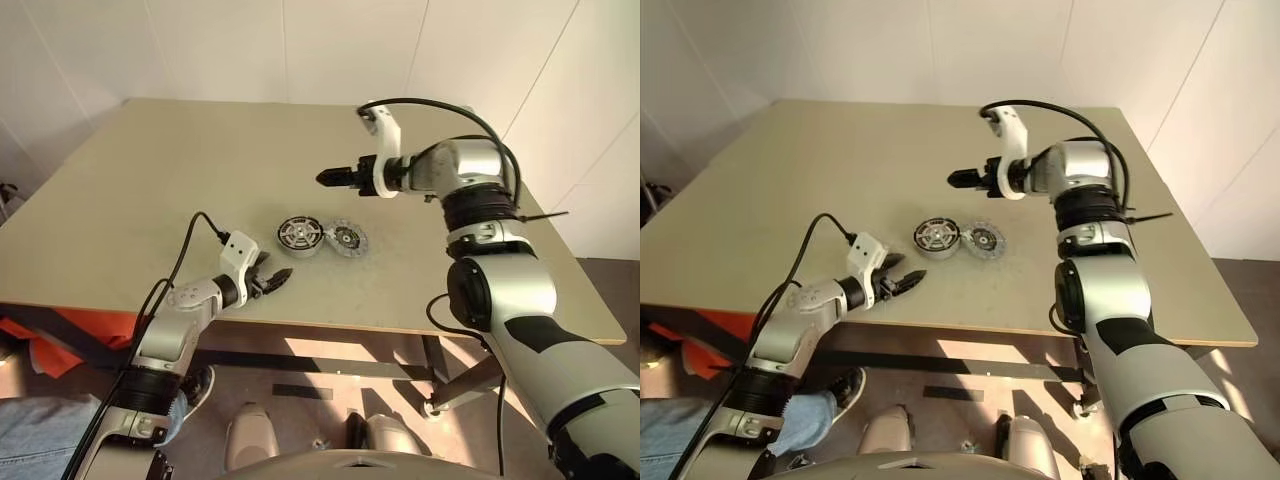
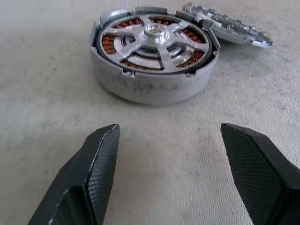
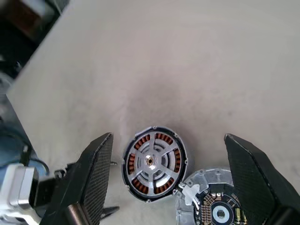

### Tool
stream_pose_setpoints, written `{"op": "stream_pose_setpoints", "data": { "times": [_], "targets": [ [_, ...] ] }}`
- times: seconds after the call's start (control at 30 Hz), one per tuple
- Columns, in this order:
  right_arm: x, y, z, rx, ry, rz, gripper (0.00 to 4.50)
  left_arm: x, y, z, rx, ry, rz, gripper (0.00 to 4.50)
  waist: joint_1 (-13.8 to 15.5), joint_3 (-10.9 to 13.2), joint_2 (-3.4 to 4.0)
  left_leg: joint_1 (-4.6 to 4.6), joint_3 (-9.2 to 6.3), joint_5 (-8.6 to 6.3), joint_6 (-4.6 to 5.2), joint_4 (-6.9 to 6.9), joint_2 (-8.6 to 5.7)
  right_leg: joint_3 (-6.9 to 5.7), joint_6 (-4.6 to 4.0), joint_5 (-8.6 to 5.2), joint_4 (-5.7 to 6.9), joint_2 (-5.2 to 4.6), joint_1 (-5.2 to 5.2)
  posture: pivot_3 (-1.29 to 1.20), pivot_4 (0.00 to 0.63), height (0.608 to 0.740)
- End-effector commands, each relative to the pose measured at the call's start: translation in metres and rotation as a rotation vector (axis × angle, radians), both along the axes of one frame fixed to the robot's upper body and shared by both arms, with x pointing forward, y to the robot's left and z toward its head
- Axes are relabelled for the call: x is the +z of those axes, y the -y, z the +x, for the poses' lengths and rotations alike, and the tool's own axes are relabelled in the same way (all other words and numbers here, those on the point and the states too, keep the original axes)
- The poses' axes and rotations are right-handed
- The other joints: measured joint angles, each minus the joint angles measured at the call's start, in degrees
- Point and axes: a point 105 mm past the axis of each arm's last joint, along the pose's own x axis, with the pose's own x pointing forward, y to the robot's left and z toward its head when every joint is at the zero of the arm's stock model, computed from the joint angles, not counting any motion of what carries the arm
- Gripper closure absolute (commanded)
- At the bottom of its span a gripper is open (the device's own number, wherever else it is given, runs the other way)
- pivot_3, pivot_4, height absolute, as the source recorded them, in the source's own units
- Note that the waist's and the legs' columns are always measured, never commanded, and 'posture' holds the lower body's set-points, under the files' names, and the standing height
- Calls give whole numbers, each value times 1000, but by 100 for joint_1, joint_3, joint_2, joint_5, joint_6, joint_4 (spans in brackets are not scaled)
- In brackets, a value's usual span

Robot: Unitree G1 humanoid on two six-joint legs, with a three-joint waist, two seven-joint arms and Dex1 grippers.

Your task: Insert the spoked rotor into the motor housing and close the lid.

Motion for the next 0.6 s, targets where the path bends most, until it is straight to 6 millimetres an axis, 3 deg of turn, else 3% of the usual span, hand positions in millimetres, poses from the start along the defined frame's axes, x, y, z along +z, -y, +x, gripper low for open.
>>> {"op": "stream_pose_setpoints", "data": {
  "times": [0.03, 0.13, 0.33, 0.6],
  "targets": [
    [-13, 30, -12, -135, -86, 87, 234, 17, 0, 9, -32, 52, 8, 848, 50, 0, 2, -1, 1, 0, 0, 1, -1, 1, 0, 0, -1, 0, 0, 0, 0, 740],
    [-43, 56, -38, -253, -204, 166, 234, 28, 4, 15, -75, 79, 21, 848, 72, -1, 6, -2, 1, 3, -3, -2, -1, 3, 1, 1, 3, 2, -8, 0, 0, 740],
    [-71, 62, -63, -401, -284, 304, 234, 31, 6, 22, -122, 82, 46, 848, 57, -3, 17, 23, 5, 11, -17, -11, -1, 10, 3, 0, 11, 3, -5, 0, 0, 740],
    [-94, 28, -78, -436, -371, 379, 234, 30, 3, 22, -139, 79, 69, 848, 54, -5, 19, 73, 5, 39, -65, -75, -14, 13, 32, -17, 4, 0, 9, 0, 0, 740]
  ]
}}
